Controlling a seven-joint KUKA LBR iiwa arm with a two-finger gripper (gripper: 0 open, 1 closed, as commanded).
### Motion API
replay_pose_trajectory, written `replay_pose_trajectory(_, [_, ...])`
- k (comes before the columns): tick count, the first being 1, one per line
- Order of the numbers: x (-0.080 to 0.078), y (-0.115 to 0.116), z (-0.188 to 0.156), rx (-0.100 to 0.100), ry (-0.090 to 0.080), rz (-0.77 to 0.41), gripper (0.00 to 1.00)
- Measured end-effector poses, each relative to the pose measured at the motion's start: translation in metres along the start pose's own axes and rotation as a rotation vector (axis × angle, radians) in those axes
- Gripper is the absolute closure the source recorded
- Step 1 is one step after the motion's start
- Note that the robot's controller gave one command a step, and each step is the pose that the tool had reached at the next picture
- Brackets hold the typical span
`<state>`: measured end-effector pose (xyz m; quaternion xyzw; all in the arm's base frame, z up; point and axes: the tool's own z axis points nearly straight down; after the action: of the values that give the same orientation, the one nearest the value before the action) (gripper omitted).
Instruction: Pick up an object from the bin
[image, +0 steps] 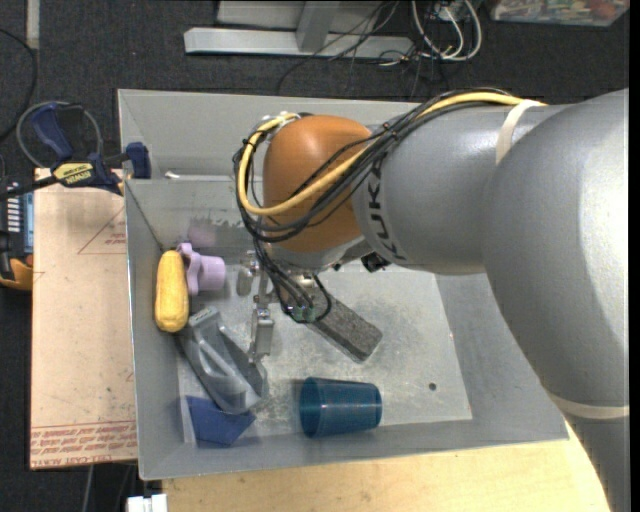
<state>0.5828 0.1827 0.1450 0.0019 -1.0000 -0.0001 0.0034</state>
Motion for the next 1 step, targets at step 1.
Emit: replay_pose_trajectory(1, [-0.0021,-0.0011,-0.005,-0.001,-0.007,0.004,0.0])
